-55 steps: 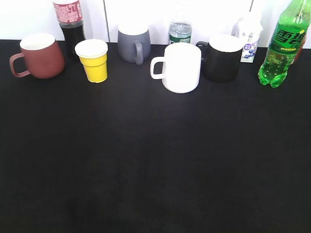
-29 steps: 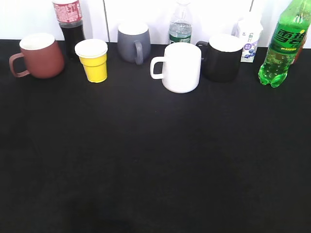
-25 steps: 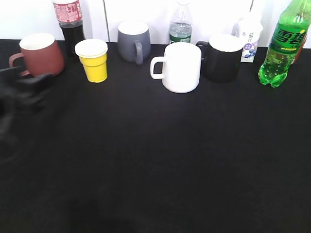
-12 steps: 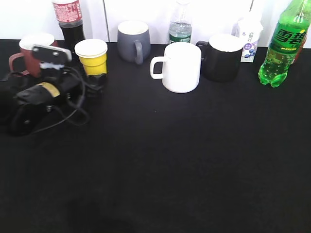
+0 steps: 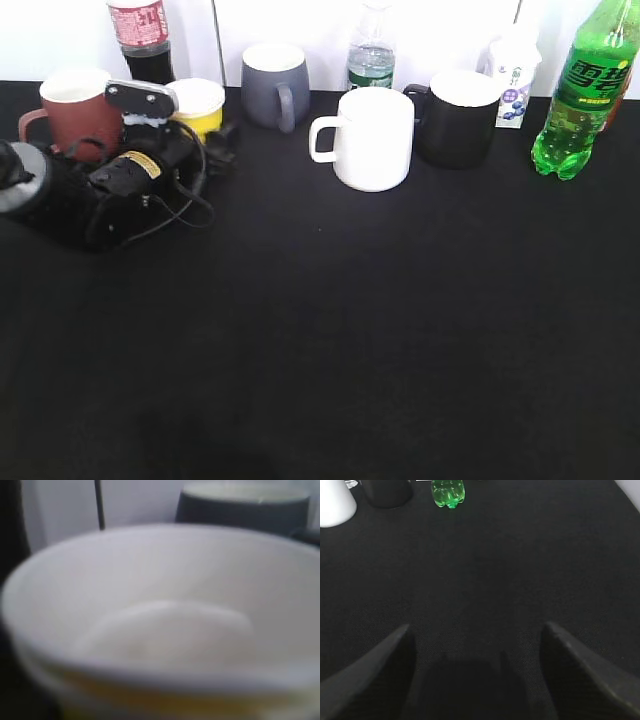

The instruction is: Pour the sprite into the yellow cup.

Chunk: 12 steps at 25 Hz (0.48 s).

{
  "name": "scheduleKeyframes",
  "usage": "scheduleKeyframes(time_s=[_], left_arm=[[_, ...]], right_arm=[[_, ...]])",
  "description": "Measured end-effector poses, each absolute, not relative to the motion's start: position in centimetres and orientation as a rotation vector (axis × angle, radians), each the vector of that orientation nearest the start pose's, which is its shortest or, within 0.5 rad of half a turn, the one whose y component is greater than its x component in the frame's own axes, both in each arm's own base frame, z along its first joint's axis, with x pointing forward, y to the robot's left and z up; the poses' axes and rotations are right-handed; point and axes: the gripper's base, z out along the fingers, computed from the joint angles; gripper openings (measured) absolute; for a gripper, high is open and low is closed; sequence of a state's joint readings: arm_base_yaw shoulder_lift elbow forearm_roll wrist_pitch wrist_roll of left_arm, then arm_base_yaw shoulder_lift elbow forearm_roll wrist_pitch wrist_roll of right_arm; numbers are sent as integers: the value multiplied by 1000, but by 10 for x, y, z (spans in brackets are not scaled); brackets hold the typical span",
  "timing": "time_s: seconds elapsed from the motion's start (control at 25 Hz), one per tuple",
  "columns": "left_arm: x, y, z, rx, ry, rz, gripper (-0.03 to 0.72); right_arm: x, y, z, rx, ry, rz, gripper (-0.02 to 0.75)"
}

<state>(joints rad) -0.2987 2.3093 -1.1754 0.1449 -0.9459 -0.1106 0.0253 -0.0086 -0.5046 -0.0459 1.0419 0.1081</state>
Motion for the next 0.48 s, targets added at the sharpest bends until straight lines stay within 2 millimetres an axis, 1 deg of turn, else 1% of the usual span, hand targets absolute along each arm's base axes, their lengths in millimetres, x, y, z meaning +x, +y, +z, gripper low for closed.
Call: scheduleKeyframes(time_s=[0.08, 0.16, 0.24, 0.36, 0.48], left_arm=[[430, -145, 97, 316, 1586, -358, 496], [430, -146, 99, 325, 1562, -365, 483], [422, -146, 99, 354, 1531, -385, 482], [391, -142, 121, 396, 1457, -428, 482], [353, -139, 135, 495, 1475, -470, 482]], right_arm=[[-6, -4, 280, 85, 2010, 30, 586], [-6, -4, 280, 85, 2010, 30, 586], [-6, -4, 280, 85, 2010, 30, 586], [-6, -4, 280, 85, 2010, 30, 586], [-6, -4, 280, 85, 2010, 30, 586]])
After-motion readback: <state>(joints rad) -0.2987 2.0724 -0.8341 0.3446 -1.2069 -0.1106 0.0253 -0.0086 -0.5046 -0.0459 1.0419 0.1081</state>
